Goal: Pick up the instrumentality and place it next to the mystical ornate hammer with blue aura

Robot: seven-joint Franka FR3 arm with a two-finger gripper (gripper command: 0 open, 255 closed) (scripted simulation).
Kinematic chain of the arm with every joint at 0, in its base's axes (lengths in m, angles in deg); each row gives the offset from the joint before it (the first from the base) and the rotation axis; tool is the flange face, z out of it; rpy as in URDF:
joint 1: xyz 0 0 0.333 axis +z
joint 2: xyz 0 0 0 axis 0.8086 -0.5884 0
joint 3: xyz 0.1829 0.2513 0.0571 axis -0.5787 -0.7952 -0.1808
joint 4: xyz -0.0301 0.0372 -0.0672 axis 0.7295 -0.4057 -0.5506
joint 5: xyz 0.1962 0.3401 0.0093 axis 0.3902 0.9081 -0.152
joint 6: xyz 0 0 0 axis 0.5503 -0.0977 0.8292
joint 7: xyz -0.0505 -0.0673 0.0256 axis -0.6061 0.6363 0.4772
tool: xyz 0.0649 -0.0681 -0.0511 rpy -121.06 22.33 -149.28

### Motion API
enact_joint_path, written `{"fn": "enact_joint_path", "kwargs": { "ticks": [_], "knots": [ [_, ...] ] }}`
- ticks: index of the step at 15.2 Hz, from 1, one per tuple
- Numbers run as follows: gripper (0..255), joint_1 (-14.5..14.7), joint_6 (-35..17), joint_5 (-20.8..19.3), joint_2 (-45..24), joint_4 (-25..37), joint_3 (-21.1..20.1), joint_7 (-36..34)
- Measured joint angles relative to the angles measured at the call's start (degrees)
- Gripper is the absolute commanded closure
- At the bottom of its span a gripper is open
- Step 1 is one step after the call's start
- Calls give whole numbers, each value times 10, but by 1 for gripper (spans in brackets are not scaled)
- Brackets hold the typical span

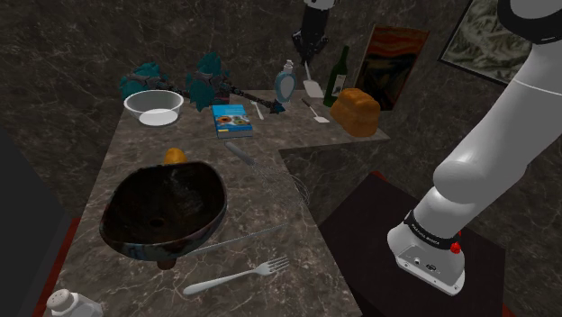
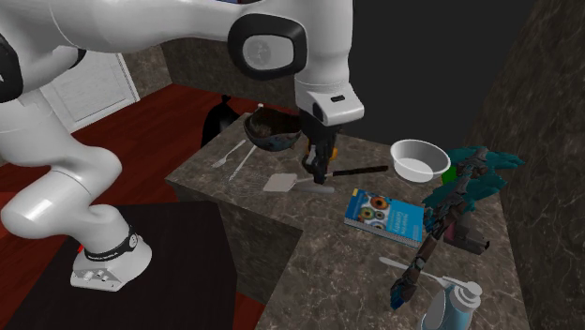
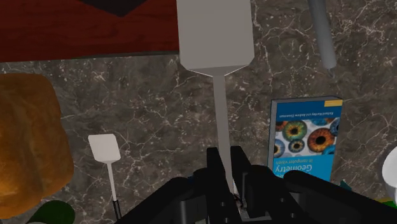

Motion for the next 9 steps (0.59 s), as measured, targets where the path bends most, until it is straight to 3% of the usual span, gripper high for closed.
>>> {"fn": "enact_joint_path", "kwargs": {
  "ticks": [5, 9],
  "knots": [
    [255, -26, 0, -2, -31, 31, 24, 50],
    [255, -30, -27, -1, -28, 1, 27, 56]
  ]
}}
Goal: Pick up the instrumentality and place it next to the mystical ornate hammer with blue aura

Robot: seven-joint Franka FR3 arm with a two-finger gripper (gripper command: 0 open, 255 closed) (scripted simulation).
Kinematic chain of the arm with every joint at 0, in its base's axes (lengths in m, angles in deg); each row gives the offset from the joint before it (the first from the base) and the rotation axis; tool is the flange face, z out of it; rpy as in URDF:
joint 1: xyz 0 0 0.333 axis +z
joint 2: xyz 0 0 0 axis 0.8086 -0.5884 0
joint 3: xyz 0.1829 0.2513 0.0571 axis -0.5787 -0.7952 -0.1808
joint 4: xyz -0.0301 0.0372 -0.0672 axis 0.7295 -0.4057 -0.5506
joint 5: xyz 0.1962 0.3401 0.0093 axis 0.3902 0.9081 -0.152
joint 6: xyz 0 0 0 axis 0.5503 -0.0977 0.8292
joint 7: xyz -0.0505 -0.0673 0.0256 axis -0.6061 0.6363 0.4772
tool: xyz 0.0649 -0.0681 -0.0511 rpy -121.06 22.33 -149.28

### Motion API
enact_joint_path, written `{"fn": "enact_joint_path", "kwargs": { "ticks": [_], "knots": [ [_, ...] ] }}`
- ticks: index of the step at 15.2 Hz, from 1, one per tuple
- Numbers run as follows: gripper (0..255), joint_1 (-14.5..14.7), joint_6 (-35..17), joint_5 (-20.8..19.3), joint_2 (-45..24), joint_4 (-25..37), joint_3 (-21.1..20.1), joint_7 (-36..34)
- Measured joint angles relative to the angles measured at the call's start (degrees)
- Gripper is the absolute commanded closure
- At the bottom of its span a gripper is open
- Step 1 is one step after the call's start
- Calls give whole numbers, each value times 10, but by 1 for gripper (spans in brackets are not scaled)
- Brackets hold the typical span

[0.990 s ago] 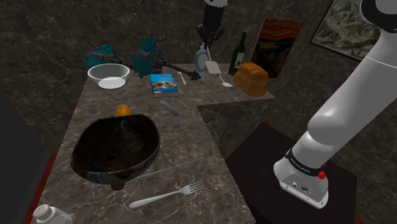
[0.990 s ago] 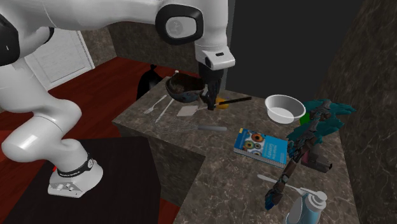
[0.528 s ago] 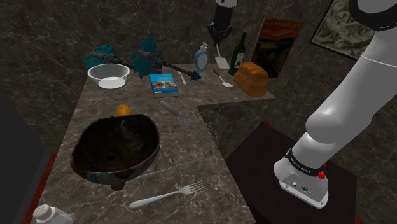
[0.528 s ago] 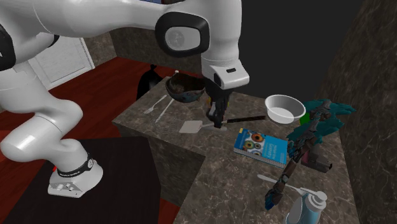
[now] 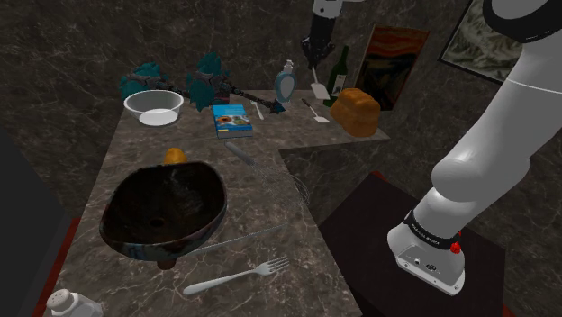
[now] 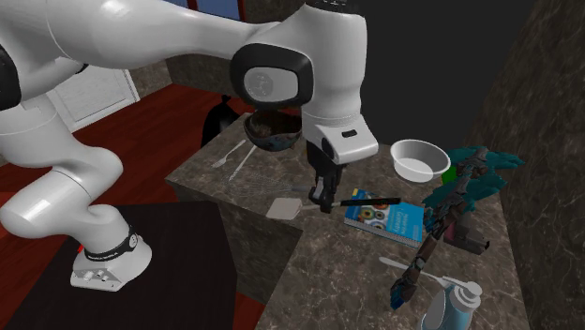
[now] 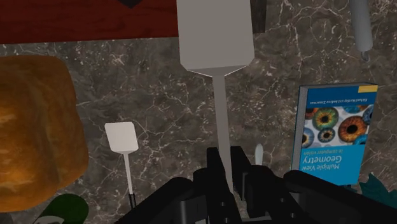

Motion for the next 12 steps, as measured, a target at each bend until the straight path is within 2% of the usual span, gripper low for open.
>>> {"fn": "enact_joint_path", "kwargs": {
  "ticks": [12],
  "knots": [
    [255, 0, -88, -4, -13, -75, 0, -4]
  ]
}}
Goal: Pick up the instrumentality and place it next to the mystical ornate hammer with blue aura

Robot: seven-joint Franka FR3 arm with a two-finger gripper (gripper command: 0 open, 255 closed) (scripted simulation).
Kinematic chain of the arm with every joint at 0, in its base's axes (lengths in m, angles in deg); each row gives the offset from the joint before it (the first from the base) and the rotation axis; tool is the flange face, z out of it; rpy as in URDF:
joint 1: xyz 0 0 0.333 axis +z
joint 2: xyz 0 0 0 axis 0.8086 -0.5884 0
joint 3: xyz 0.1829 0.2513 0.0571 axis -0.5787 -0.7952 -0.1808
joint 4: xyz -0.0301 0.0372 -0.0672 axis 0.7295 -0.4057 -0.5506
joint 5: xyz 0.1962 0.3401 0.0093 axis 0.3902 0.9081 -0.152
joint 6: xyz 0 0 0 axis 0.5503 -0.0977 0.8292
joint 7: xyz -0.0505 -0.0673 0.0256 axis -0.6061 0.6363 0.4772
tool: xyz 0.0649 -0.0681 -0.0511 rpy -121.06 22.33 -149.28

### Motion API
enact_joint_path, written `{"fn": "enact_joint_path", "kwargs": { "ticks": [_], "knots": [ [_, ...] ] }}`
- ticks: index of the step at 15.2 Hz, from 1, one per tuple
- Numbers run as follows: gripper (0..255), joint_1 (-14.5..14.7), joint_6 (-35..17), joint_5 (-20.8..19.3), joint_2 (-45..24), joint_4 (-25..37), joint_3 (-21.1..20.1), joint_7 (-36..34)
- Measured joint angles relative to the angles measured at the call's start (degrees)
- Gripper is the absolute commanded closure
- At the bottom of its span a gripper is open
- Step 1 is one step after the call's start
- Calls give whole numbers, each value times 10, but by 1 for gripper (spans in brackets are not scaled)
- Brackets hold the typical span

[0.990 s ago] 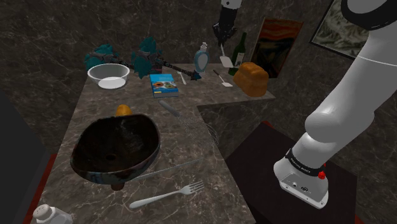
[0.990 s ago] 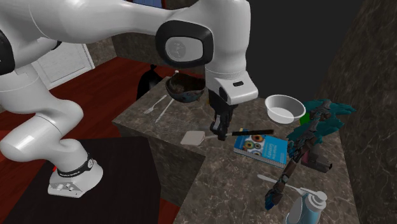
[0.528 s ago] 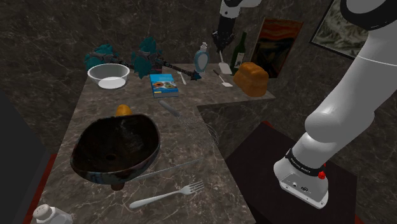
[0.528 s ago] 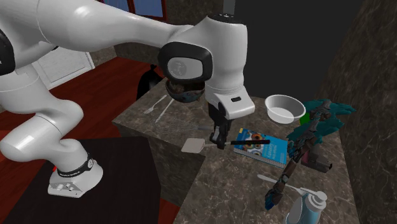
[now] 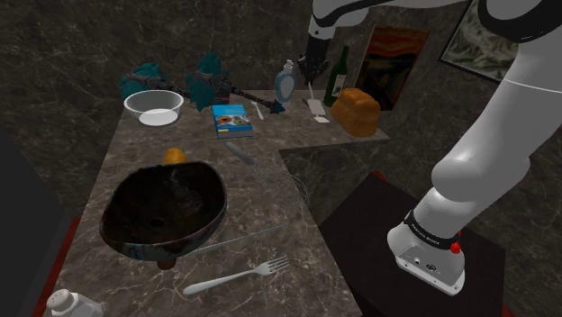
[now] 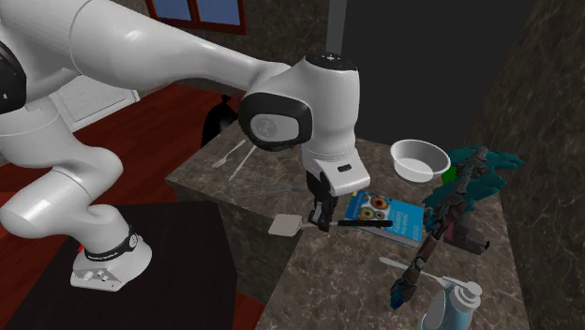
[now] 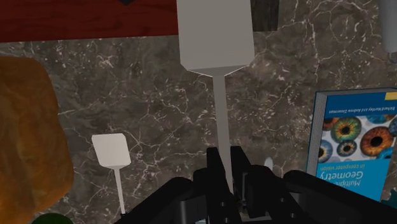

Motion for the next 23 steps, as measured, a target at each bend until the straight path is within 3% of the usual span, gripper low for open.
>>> {"fn": "enact_joint_path", "kwargs": {
  "ticks": [23],
  "knots": [
    [255, 2, -165, -19, -64, -102, 4, -14]
  ]
}}
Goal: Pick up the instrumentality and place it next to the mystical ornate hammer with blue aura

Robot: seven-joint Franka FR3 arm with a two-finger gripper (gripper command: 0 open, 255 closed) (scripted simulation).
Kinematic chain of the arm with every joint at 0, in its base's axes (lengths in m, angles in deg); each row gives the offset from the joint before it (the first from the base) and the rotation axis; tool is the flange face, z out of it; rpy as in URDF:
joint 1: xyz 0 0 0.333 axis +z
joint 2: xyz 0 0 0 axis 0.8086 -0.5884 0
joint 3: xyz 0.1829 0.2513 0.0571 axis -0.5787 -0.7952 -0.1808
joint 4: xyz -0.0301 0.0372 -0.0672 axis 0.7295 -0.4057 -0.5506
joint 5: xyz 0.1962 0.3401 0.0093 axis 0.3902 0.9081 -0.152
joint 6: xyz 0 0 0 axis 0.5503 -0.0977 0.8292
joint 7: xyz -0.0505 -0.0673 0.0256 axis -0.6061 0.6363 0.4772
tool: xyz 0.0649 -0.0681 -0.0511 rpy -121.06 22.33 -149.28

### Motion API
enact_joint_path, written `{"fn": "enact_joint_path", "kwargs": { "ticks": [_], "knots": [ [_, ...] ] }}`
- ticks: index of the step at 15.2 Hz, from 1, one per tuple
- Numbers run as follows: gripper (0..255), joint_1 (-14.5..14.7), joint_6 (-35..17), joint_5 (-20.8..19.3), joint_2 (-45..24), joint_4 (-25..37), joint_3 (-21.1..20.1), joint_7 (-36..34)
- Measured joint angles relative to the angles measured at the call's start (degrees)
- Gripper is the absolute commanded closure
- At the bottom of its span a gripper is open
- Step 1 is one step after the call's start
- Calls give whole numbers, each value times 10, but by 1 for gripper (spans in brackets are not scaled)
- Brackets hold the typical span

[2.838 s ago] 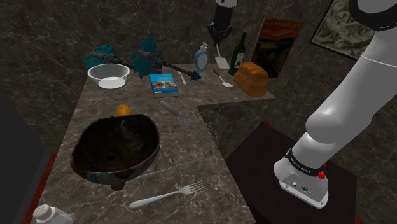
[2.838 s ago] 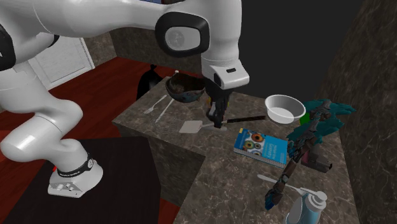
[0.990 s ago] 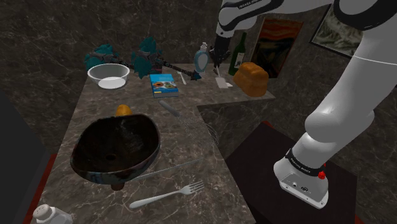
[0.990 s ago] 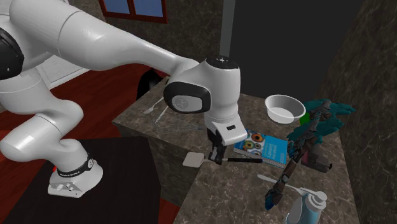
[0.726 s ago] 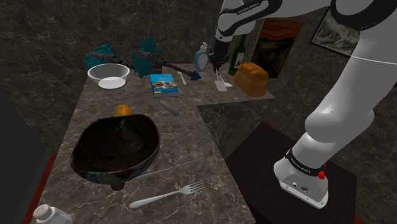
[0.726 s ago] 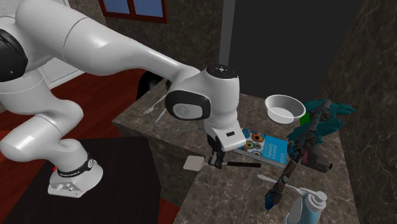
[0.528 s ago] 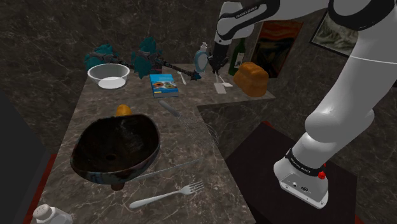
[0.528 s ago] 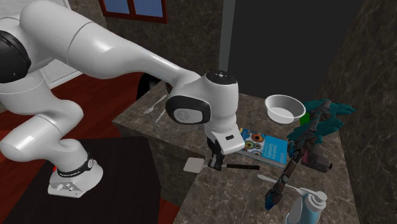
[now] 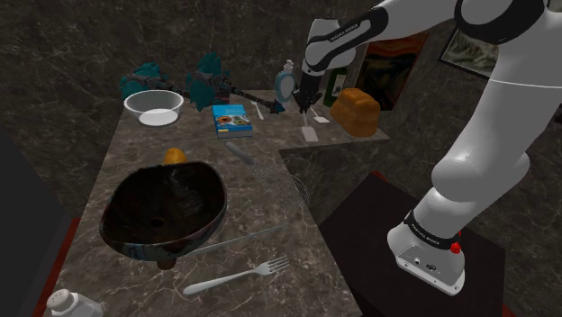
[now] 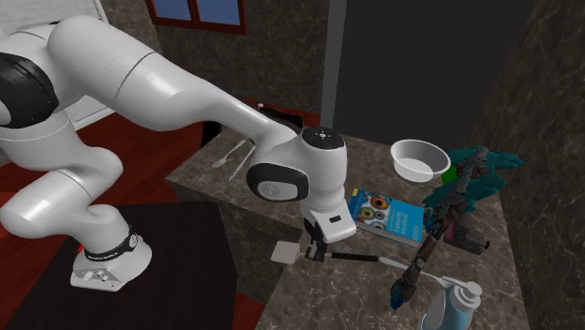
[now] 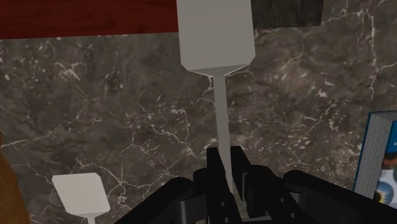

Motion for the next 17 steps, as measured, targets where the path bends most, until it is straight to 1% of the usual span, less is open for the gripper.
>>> {"fn": "enact_joint_path", "kwargs": {
  "ticks": [17],
  "knots": [
    [255, 8, -112, -26, -86, -27, 11, -20]
  ]
}}
